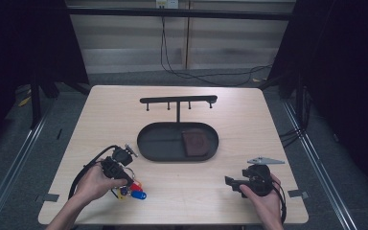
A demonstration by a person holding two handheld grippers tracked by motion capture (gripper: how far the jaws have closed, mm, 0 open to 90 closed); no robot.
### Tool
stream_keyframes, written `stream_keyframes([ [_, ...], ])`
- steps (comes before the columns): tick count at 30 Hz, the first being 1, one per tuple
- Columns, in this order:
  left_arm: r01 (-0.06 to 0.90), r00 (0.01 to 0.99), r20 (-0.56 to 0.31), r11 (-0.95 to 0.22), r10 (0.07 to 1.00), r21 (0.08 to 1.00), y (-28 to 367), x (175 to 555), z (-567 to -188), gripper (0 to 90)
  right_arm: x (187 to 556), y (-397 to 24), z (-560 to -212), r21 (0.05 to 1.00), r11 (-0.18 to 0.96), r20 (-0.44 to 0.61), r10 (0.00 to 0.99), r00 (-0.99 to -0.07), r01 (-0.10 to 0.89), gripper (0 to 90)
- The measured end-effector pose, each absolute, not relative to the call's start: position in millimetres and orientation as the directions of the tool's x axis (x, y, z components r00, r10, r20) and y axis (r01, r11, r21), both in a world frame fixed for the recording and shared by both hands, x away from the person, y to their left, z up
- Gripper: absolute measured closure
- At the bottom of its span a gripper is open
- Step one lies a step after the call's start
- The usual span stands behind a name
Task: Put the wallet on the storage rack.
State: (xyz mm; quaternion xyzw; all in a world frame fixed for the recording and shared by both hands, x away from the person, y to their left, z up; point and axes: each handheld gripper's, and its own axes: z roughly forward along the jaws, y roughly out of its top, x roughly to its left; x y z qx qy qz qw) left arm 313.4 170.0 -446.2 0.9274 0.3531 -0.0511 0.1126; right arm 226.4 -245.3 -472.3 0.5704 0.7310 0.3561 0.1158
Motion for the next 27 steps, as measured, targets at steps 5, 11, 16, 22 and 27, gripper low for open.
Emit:
stream_keyframes([
  [5, 0.66, 0.751, -0.138, -0.744, 0.646, 0.108, 161, 318, -454, 82.1, 226, -245, -473, 0.65, 0.098, 0.237, 0.916, -0.324, 0.754, 20.5],
  [11, 0.654, 0.755, -0.134, -0.753, 0.642, 0.077, 155, 321, -459, 81.5, 228, -244, -474, 0.642, 0.102, 0.232, 0.919, -0.319, 0.76, 20.6],
  [16, 0.67, 0.74, -0.131, -0.74, 0.659, 0.061, 152, 322, -459, 80.5, 228, -245, -475, 0.639, 0.101, 0.233, 0.919, -0.317, 0.763, 20.8],
  [22, 0.702, 0.702, -0.147, -0.712, 0.696, -0.018, 147, 331, -460, 81.6, 229, -244, -476, 0.634, 0.105, 0.231, 0.92, -0.317, 0.767, 21.0],
  [27, 0.701, 0.7, -0.145, -0.712, 0.699, -0.047, 145, 334, -462, 82.9, 229, -246, -476, 0.631, 0.099, 0.233, 0.922, -0.31, 0.769, 21.1],
])
